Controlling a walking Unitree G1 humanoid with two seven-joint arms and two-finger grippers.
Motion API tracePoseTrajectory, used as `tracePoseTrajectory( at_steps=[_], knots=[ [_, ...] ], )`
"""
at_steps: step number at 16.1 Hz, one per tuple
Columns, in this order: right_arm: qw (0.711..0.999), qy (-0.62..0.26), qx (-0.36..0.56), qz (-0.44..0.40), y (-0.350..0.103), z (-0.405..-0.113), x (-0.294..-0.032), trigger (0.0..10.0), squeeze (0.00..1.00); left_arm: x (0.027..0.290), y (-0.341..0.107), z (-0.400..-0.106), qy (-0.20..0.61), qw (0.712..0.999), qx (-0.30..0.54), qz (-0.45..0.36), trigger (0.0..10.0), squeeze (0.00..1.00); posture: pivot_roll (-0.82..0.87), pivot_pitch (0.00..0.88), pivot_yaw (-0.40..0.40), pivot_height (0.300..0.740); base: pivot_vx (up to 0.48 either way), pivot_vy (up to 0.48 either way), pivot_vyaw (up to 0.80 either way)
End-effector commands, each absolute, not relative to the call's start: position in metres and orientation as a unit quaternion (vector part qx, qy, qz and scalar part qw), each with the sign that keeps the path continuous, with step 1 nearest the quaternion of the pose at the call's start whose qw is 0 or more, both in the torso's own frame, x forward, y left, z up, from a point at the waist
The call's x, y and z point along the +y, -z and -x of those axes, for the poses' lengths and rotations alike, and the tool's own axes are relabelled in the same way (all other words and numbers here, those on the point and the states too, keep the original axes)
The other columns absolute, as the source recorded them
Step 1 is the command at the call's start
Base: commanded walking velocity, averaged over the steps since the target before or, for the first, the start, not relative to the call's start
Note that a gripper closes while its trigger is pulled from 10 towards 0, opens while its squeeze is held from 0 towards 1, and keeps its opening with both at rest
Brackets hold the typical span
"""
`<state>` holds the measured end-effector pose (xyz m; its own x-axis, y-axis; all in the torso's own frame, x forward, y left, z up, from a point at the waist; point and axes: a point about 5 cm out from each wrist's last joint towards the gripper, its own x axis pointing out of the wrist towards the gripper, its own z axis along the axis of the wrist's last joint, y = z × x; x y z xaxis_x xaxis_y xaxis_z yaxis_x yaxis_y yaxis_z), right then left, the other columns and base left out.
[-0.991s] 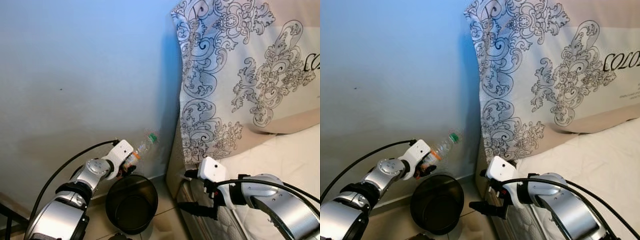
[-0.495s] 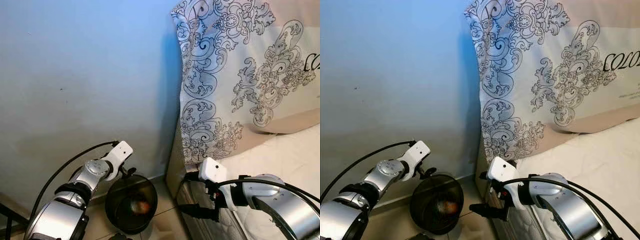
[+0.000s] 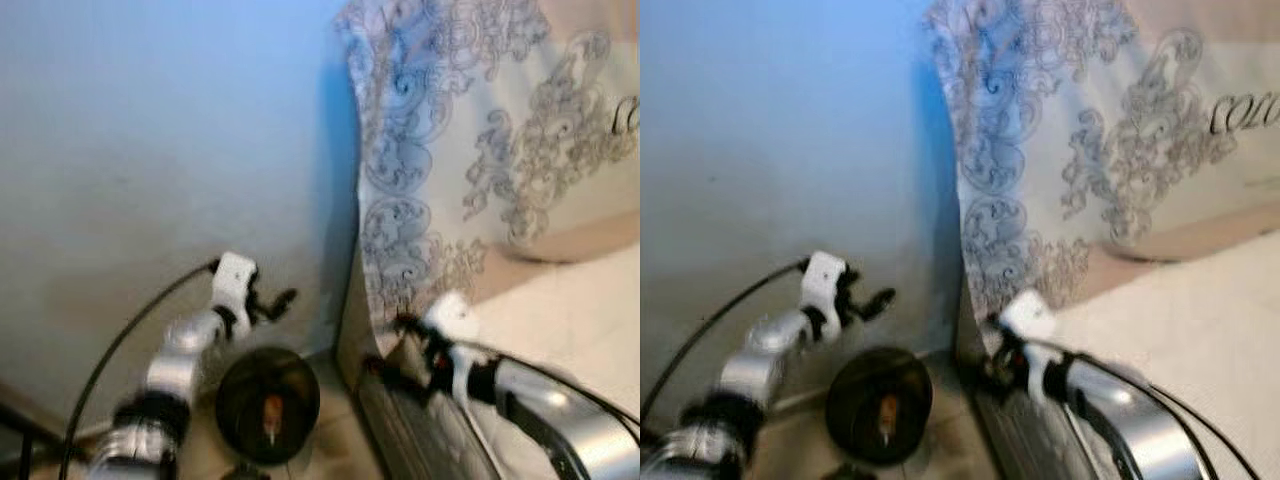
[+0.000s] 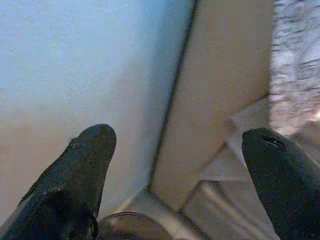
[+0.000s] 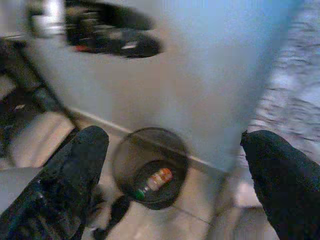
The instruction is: Clean up the room
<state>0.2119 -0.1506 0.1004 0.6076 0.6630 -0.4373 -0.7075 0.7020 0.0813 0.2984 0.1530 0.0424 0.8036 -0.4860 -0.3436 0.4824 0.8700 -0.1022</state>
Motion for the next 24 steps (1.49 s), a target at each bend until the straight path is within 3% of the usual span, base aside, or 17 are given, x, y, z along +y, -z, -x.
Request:
tracePoseTrajectory(
  at_steps=[1, 3, 6, 11, 16, 21, 24],
  knots=[
    [0.922, -0.322, 0.209, 0.048, -0.101, -0.216, -0.161, 10.0, 0.00, 0.150, -0.062, -0.298, 0.252, 0.956, 0.151, 0.006, 10.0, 0.00, -0.10, 0.000, 0.032, 0.740, 0.000, 0.000, 0.00],
    [0.967, -0.166, 0.194, 0.004, -0.096, -0.231, -0.179, 10.0, 0.00, 0.138, -0.083, -0.282, 0.256, 0.960, 0.109, 0.010, 10.0, 0.00, -0.07, 0.000, 0.036, 0.740, 0.000, 0.000, -0.34],
    [0.981, -0.049, 0.180, -0.051, -0.093, -0.240, -0.188, 10.0, 0.00, 0.146, -0.097, -0.263, 0.182, 0.978, 0.101, -0.007, 10.0, 0.00, -0.01, 0.000, 0.015, 0.740, 0.000, 0.000, -0.68],
    [0.982, -0.017, 0.179, -0.052, -0.090, -0.237, -0.183, 10.0, 0.00, 0.170, -0.110, -0.249, 0.108, 0.987, 0.104, -0.049, 10.0, 0.00, 0.02, 0.000, 0.011, 0.740, 0.000, 0.000, -0.68],
    [0.984, 0.047, 0.161, -0.053, -0.091, -0.235, -0.196, 10.0, 0.00, 0.189, -0.119, -0.239, 0.046, 0.993, 0.101, -0.029, 10.0, 0.00, 0.04, 0.000, 0.004, 0.740, 0.000, 0.000, -0.70],
    [0.985, 0.011, 0.165, -0.049, -0.089, -0.237, -0.183, 10.0, 0.00, 0.182, -0.124, -0.237, 0.074, 0.992, 0.092, -0.036, 10.0, 0.00, 0.06, 0.000, -0.013, 0.740, 0.000, 0.000, -0.74],
    [0.979, 0.041, 0.191, -0.063, -0.079, -0.231, -0.184, 10.0, 0.00, 0.180, -0.124, -0.236, 0.076, 0.992, 0.094, -0.037, 10.0, 0.00, 0.07, 0.000, -0.013, 0.740, 0.000, 0.000, -0.72]
  ],
)
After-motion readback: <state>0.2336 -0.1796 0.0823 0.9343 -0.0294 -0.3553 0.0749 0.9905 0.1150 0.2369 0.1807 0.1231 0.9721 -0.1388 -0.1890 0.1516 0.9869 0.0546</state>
